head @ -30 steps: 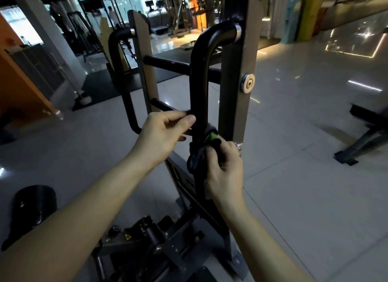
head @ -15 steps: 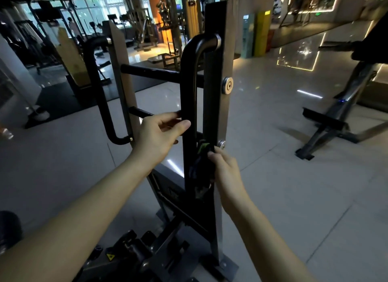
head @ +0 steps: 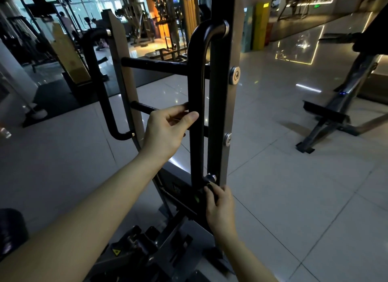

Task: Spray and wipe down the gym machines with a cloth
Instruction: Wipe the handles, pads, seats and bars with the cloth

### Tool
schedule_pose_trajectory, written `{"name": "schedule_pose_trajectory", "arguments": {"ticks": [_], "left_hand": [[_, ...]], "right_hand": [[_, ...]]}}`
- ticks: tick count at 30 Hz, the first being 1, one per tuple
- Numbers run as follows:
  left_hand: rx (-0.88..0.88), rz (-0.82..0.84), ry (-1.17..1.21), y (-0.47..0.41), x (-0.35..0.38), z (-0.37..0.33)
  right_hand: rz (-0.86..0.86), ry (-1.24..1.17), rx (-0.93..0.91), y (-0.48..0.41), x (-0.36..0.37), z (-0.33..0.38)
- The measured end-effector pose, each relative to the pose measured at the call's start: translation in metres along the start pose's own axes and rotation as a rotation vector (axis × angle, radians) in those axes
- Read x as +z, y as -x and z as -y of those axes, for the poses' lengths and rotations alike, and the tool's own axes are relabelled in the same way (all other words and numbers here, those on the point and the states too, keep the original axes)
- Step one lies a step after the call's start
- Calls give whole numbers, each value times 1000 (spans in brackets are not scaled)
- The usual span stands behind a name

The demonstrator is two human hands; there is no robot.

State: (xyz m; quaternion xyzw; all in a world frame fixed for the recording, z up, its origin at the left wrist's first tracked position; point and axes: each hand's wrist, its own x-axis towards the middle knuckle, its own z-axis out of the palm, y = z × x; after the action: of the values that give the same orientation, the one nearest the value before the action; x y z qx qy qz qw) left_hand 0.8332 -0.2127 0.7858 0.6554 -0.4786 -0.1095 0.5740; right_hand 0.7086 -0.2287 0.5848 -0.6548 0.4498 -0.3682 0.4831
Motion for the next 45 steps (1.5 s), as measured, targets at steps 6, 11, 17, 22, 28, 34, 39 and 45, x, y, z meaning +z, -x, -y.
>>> {"name": "schedule_pose_trajectory", "arguments": {"ticks": [6,11,17,22,28,34,39,45], "left_hand": [[19,-18,12,1,3,5],[31,-47,53,3,7,9],[14,-27,60,4,6,11],[1,-21,57,4,5,11],[13,-62,52,6,9,14],[5,-70,51,5,9,16],[18,-59,33,5,8,17],[23,-56,38,4,9,19]], "right_hand": [[-173,-266,-237,-36,-38,115],[-224,-330,-314,-24,-1,107],[-48,170,-235,0,6,-21],[-41,226,-130,-7,-32,-28],[-76,-89,-318,-22,-16,46],[29,266,-268,-17,0,-30],[3,575,-293,-39,-33,-20],[115,240,-323,-37,-10,9]]}}
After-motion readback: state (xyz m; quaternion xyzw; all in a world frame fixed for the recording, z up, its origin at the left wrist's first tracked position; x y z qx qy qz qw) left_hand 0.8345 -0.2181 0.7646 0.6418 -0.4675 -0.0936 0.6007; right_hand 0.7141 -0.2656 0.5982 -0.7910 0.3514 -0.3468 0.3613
